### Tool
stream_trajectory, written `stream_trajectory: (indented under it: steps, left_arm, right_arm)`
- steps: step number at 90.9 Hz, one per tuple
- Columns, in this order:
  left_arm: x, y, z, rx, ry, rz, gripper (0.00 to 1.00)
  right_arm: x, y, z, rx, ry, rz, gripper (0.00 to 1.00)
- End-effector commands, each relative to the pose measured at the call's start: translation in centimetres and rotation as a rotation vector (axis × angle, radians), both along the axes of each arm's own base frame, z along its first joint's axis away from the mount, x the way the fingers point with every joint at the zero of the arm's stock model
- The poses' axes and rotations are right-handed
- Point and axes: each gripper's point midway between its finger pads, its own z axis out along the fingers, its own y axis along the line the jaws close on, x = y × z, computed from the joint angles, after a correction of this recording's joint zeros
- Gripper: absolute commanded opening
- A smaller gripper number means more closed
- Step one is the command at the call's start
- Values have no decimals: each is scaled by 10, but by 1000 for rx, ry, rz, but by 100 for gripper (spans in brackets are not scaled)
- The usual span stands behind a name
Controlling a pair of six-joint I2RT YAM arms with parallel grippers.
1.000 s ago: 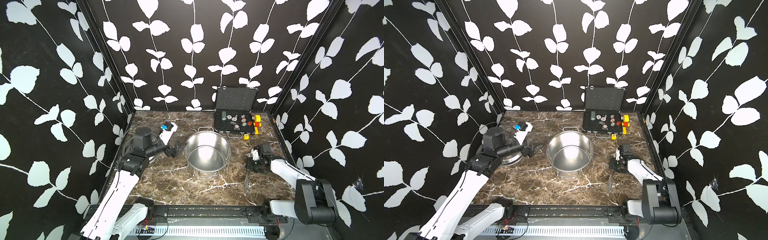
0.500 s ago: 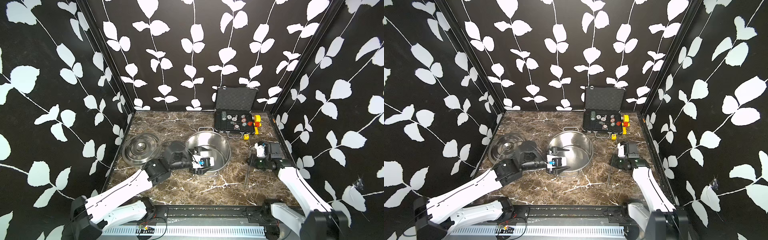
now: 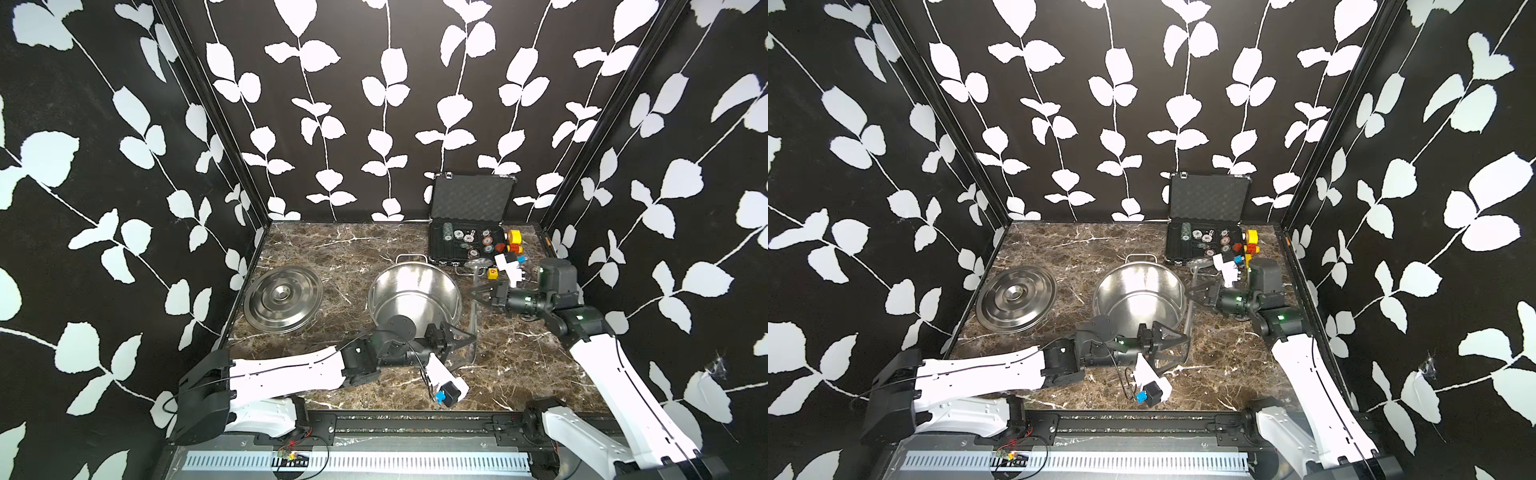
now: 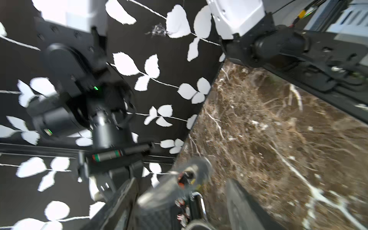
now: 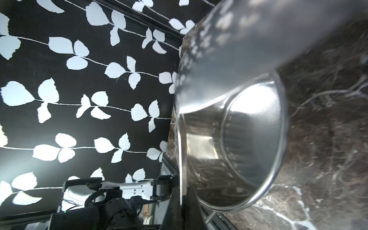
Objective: Stir the soup with a spoon
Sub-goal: Pick up the spoon from the center of the board.
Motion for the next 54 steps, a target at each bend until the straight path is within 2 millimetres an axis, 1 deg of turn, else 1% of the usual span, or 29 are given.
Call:
stream_trajectory:
  steps: [1,9,18,29,32,37,43,51,54]
  left_arm:
    - [-10,-10,29,-130,-85,-28,69]
    - [-16,-15,26,-132,-86,-45,65]
    - [-18,-13,26,-142,-81,-41,58]
    - [-17,-6,30,-156,-59,-21,45]
    - [-16,-5,30,-154,-53,-15,39]
    - [-14,-3,29,-143,-44,0,35]
    - [-12,-2,26,-129,-40,15,34]
    - [-8,-1,21,-116,-38,35,42]
    - [-8,-1,20,-113,-39,39,43]
  right_arm:
    - [-3,16,18,76,-12,44,0]
    - [-3,21,21,79,-16,56,0]
    - [-1,24,24,88,-17,56,0]
    - [0,24,23,92,-10,54,0]
    - [0,25,24,95,-9,54,0]
    - [0,25,25,100,-9,57,0]
    - [0,26,27,104,-12,61,0]
    - [-3,27,29,110,-12,69,0]
    - [-4,27,30,112,-12,73,0]
